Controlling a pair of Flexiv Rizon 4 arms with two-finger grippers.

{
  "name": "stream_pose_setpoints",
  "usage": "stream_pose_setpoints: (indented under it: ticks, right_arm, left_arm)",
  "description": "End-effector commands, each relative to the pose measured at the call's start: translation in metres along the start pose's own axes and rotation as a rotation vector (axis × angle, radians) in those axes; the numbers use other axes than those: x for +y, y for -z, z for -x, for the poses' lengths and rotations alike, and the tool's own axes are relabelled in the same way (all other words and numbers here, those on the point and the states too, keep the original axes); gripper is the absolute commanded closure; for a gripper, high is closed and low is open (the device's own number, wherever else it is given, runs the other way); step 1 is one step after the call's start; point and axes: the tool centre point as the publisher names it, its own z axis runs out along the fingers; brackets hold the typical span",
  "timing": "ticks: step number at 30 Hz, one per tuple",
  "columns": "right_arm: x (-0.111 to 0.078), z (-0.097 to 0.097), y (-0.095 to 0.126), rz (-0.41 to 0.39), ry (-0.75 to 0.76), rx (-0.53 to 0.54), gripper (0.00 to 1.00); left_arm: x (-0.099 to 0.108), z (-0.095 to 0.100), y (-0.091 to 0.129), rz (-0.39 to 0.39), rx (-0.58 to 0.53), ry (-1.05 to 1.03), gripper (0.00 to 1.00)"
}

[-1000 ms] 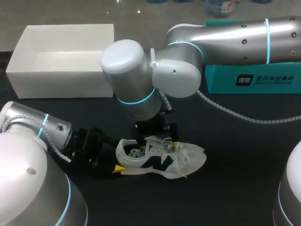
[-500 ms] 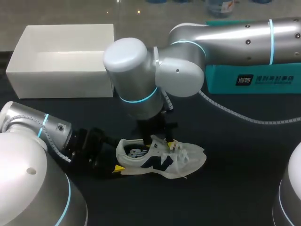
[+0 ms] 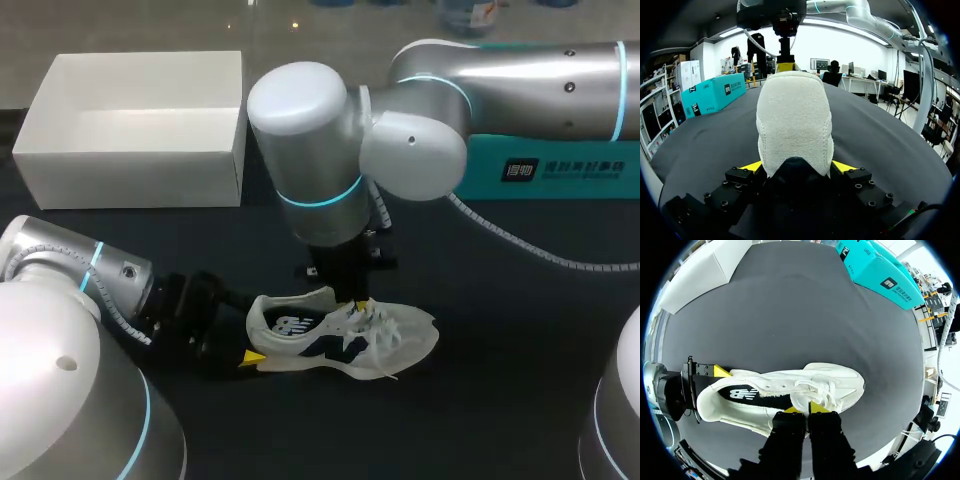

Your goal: Take the shoe out of the shoebox, open the shoe tongue, remove and reinsert the insole, then place the shoe into the shoebox

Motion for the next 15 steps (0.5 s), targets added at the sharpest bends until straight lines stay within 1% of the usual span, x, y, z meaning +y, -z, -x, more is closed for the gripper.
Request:
stream_pose_setpoints:
  ticks: [1,6,15]
  right_arm:
    - [-0.008,0.011,0.002,0.020,-0.444,0.013,1.00]
    - [-0.008,0.020,0.003,0.022,-0.464,0.020,1.00]
    - [-0.010,0.044,0.008,0.033,-0.517,0.050,1.00]
  left_arm:
    - [0.006,-0.005,-0.009,0.004,-0.001,0.001,1.00]
    - [0.006,-0.005,-0.009,0.004,-0.001,0.001,1.00]
    - [0.006,-0.005,-0.009,0.004,-0.001,0.001,1.00]
